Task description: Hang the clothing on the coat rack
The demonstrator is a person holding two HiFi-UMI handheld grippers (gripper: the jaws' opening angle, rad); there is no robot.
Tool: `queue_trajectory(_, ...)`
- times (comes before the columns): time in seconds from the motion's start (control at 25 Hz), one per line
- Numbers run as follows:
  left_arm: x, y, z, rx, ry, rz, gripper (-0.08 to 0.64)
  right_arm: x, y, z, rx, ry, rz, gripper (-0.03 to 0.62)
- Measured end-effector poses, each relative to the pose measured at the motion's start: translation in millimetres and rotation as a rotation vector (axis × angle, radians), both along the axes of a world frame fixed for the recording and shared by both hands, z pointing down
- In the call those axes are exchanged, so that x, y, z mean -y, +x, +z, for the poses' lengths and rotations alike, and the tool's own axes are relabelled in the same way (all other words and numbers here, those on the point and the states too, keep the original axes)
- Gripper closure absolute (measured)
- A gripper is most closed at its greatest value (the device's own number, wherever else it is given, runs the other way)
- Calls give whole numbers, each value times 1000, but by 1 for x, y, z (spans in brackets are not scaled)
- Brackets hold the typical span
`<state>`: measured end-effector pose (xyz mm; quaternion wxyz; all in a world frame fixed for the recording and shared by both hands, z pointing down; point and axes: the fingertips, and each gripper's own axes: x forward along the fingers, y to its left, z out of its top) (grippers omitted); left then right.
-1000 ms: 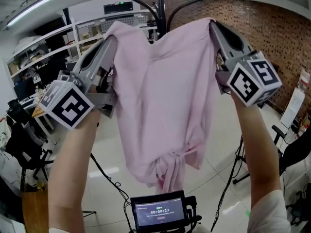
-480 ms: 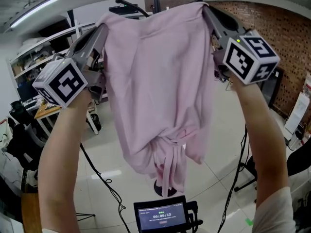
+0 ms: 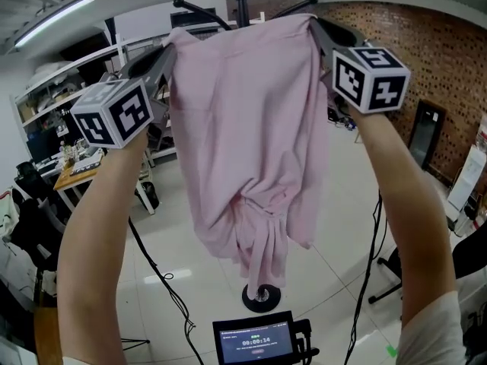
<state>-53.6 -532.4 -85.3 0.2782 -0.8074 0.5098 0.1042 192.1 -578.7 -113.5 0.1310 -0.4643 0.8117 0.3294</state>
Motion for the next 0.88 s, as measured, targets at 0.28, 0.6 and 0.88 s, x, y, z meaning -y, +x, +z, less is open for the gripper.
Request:
queue_trajectory(0.28, 32, -13, 41, 0, -92, -18, 548, 36, -6, 45, -30, -92, 29, 583)
queue_trajectory(0.6, 57, -5, 103, 5, -222, 31, 548, 62, -4, 120, -106, -203, 47, 583)
queue_trajectory(0.88, 57, 4, 146, -18, -278, 101, 548, 51, -11, 167, -140, -231, 27, 583)
